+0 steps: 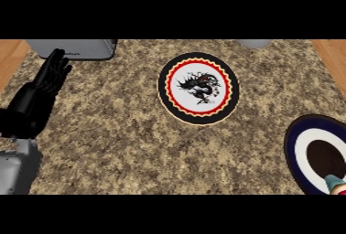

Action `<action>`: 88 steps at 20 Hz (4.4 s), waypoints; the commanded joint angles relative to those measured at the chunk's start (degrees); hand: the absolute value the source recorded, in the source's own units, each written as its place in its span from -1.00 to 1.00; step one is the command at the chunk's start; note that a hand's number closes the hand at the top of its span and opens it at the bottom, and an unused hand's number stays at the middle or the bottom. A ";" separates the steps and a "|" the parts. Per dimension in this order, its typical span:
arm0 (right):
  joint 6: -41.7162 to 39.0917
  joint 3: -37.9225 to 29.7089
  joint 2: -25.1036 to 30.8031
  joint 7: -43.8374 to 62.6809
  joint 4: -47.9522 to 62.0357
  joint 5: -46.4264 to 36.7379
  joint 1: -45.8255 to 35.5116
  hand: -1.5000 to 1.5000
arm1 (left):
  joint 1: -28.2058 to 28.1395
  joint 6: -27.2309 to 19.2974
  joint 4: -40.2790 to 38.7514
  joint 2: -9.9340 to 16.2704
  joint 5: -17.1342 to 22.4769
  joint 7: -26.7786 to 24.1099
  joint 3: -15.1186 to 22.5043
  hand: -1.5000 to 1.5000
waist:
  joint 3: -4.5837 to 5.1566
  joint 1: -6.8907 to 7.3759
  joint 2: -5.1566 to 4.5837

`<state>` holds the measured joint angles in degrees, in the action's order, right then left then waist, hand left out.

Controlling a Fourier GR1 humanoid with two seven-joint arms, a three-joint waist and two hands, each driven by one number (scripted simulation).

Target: Pick the cupcake from the plate and place it in the plate

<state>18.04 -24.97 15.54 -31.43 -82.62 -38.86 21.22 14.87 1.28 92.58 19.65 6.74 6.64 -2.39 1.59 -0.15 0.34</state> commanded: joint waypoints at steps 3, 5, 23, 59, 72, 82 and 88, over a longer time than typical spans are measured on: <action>4.13 0.08 -3.17 -6.31 2.33 3.23 -4.43 1.00 | 2.19 -0.25 -0.50 -0.11 -0.22 1.59 -0.67 0.00 | -1.67 -0.14 -0.24; 9.40 -1.01 -5.43 -6.06 2.37 2.04 -6.45 1.00 | 1.42 -0.06 -3.01 0.16 -1.51 -1.92 -1.24 0.00 | -1.63 -0.17 -0.36; -18.82 5.28 25.49 3.12 44.34 -15.73 -50.60 1.00 | 7.73 1.02 -3.89 -1.35 -0.69 2.32 -0.14 0.00 | -1.78 2.36 -1.02; -24.12 19.52 -11.03 26.04 35.69 -7.87 -75.94 1.00 | 0.67 3.47 -0.08 -3.51 -3.44 -0.38 -1.44 0.00 | -1.59 1.53 -0.71; -11.55 14.64 -15.45 23.59 62.44 -8.49 -84.73 -1.00 | 4.00 2.13 -3.59 -5.77 -6.25 -1.94 -0.26 0.00 | -1.61 2.86 -1.66; -8.18 7.20 -15.52 11.82 66.06 5.24 -86.75 -1.00 | 4.98 4.32 -2.64 -4.30 -3.50 -0.07 -2.29 0.00 | -1.66 3.91 -1.77; -14.36 0.54 -13.26 10.48 65.12 11.76 -88.26 -1.00 | 5.27 1.65 -3.43 -5.99 -5.94 0.26 -1.52 0.00 | -1.64 1.73 -1.12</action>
<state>6.19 -21.06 1.15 -19.94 -17.47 -31.06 -66.01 18.59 4.52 90.60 14.69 2.05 6.68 -4.16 -0.06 2.59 -1.01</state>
